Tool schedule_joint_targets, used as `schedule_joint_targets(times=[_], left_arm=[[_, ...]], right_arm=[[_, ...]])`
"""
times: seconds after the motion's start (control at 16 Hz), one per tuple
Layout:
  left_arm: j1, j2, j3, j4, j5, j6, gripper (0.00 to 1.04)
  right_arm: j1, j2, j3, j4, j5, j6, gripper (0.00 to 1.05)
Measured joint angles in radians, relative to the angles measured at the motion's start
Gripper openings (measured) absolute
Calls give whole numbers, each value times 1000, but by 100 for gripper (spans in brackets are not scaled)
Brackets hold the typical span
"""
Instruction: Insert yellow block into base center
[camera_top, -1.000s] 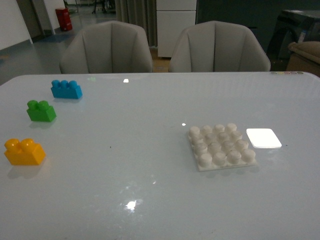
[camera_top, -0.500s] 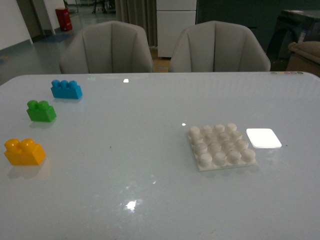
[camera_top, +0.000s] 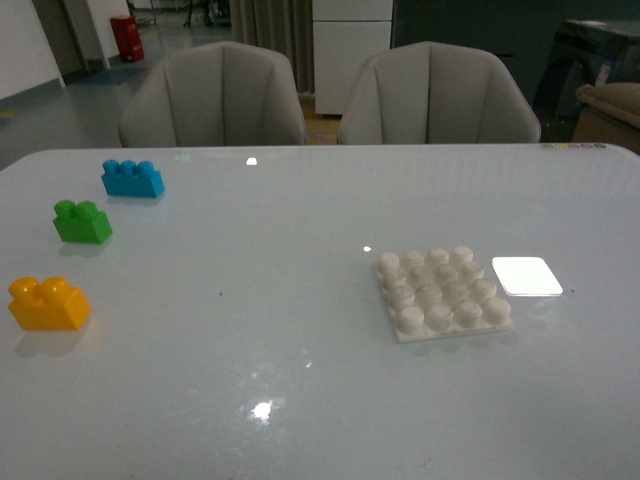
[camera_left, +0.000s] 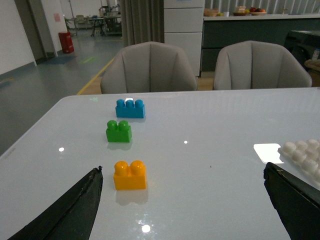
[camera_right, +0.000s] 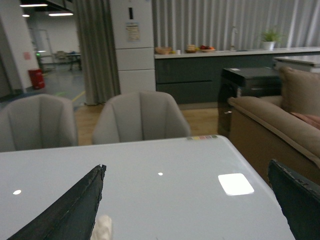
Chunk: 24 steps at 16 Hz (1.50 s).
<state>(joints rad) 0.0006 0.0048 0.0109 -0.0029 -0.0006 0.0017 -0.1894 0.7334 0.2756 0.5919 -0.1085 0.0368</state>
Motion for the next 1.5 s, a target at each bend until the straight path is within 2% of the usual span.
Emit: schedule_joint_targets(times=[0.06,0.25,0.38,0.75,1.31,1.5], left_arm=[[0,0,0,0,0,0,98],[0,0,0,0,0,0,98],[0,0,0,0,0,0,98],[0,0,0,0,0,0,98],[0,0,0,0,0,0,98],[0,0,0,0,0,0,98]], right_arm=[[21,231,143,25,-8,26,98],[77,695,435,-149,-11,75,98],[171,1190,776,-407,-8,75,98],[249,1444,896,-460,-46,71,98],[277,1526,1015,-494,-46,91,98],[302,1538,1015,-459,-68,113,98]])
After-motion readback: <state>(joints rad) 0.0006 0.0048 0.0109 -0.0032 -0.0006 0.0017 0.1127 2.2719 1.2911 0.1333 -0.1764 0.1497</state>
